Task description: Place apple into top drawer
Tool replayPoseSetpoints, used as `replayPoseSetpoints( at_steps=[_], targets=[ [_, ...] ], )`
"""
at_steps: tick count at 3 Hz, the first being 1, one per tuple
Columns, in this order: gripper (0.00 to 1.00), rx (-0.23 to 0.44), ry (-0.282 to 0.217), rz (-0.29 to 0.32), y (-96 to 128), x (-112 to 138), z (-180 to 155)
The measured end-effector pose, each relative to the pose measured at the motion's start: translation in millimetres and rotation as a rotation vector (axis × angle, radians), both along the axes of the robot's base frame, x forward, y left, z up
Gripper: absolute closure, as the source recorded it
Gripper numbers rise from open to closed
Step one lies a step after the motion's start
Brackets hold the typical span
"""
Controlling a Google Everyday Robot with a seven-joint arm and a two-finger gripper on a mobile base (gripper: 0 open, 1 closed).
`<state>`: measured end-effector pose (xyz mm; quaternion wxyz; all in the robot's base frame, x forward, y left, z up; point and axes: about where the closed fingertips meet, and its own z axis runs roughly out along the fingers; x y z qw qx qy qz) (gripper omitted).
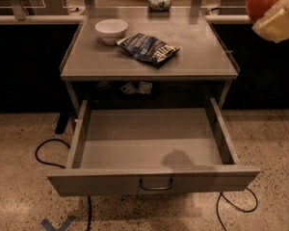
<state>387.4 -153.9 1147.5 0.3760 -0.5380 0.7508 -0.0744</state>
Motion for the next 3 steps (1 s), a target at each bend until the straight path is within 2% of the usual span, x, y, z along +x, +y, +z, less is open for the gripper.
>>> replayPoseSetpoints(
  at_steps=[3],
  targets=[
    [1.0, 0.0, 0.0, 0.0, 0.0, 0.0, 0.0]
  ],
)
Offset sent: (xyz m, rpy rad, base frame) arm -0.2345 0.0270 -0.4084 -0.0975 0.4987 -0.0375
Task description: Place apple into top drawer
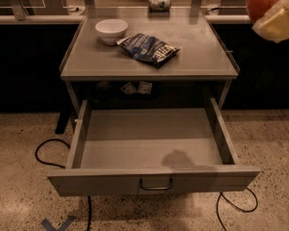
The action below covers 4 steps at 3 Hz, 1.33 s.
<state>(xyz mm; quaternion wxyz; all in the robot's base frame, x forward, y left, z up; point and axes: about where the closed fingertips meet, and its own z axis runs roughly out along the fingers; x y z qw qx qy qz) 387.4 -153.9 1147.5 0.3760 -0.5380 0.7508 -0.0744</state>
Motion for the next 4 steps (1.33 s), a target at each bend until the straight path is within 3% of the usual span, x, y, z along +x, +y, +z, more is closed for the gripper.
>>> replayPoseSetpoints(
  at_steps=[1, 2, 3, 4],
  targets=[
    [1.0, -0.018, -0.004, -0.013, -3, 4, -14],
    [1.0, -0.069, 0.003, -0.044, -24, 49, -60],
    [1.0, -0.108, 0.05, -0.103, -49, 128, -121],
    [1.0, -0.108, 0.049, -0.103, -49, 128, -120]
  ],
)
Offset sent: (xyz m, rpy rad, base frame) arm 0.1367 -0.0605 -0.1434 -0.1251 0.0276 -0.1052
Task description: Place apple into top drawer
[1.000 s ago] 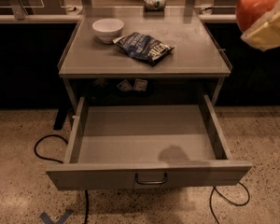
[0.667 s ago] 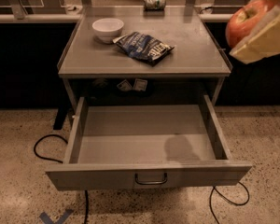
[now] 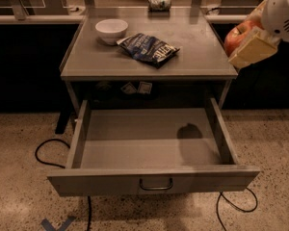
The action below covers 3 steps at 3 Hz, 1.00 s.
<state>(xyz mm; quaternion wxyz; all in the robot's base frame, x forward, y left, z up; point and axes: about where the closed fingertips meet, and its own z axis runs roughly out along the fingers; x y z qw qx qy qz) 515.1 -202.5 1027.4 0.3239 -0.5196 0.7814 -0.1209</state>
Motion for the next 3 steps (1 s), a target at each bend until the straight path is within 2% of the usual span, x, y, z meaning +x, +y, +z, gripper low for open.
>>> replayPoseSetpoints(
  at_steps=[1, 2, 3],
  targets=[
    [1.0, 0.028, 0.048, -0.005, 2, -2, -33],
    [1.0, 0.091, 0.094, -0.028, 14, -12, -89],
    [1.0, 0.141, 0.187, -0.037, 39, -16, -185]
  ],
)
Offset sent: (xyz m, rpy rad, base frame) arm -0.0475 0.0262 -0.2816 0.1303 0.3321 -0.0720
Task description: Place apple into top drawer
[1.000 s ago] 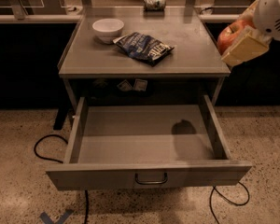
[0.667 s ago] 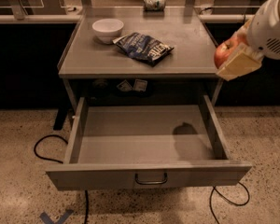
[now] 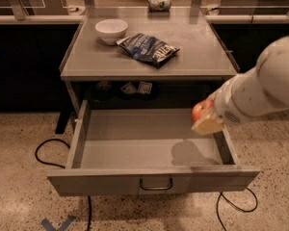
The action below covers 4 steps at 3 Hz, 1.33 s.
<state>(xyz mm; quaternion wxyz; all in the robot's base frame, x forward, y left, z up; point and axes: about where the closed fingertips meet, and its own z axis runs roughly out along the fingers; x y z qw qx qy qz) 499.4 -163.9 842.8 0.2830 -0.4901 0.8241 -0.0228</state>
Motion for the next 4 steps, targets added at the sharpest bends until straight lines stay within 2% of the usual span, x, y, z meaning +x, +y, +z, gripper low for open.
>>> replayPoseSetpoints(
  at_steps=[1, 2, 3, 4],
  targets=[
    [1.0, -0.017, 0.052, 0.002, -3, -17, -36],
    [1.0, -0.018, 0.054, 0.002, -4, -17, -36],
    [1.0, 0.021, 0.073, 0.028, 13, -2, -71],
    [1.0, 0.064, 0.097, 0.063, 49, 34, -127]
  ],
)
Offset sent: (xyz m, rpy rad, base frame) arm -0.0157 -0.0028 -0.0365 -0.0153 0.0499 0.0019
